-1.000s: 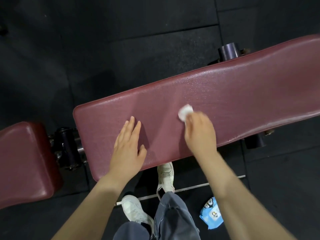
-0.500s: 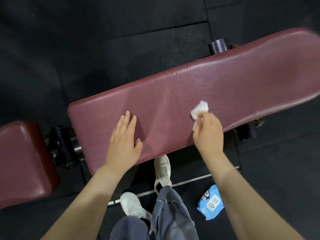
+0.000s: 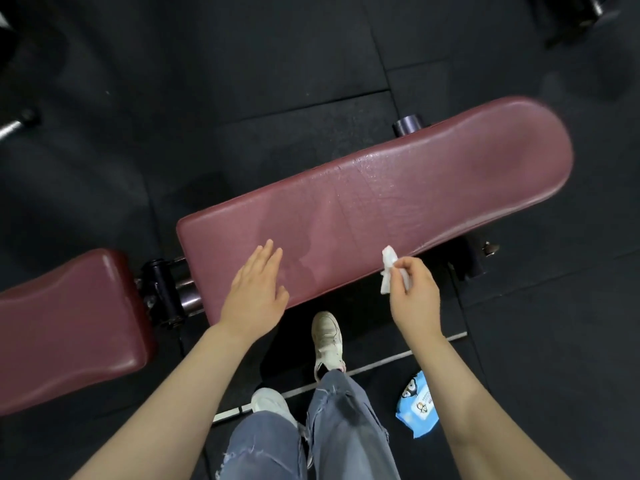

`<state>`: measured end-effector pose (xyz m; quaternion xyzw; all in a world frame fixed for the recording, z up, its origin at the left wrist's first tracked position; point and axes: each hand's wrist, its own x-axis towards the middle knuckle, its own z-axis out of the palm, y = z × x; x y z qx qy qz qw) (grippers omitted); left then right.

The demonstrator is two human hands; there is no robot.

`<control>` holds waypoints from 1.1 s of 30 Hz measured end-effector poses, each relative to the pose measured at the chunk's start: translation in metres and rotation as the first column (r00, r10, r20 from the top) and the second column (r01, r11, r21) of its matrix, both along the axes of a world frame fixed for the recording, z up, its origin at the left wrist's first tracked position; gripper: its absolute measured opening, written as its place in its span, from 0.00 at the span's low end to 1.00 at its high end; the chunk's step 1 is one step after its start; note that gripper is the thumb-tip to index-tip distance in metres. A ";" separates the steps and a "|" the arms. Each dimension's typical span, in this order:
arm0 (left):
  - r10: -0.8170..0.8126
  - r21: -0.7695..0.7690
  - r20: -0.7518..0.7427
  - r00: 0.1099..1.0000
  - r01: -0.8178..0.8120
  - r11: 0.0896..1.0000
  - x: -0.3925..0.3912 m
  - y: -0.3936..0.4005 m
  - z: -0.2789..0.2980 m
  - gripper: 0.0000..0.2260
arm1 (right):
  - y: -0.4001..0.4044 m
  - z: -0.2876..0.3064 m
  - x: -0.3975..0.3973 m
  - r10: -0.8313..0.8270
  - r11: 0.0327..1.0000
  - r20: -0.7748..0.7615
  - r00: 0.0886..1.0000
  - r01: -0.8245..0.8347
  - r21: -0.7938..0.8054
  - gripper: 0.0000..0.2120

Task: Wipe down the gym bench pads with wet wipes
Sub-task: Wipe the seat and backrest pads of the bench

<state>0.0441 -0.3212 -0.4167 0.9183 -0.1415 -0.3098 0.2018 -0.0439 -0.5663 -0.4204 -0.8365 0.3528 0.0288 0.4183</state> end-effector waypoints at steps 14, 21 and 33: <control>0.226 -0.339 0.012 0.974 -0.209 0.917 -0.046 0.030 0.208 0.23 | 0.094 0.223 0.022 0.070 0.923 0.313 0.947 -0.181 0.339 0.10; 0.432 -0.540 -0.457 0.778 -0.628 0.560 -0.079 0.059 0.306 0.11 | 0.139 0.308 -0.007 0.269 0.816 0.288 0.919 -0.376 0.438 0.10; 0.576 -0.581 -0.429 0.695 -0.701 0.413 -0.145 0.108 0.339 0.13 | 0.189 0.351 -0.050 0.535 0.746 0.203 0.820 -0.572 0.342 0.05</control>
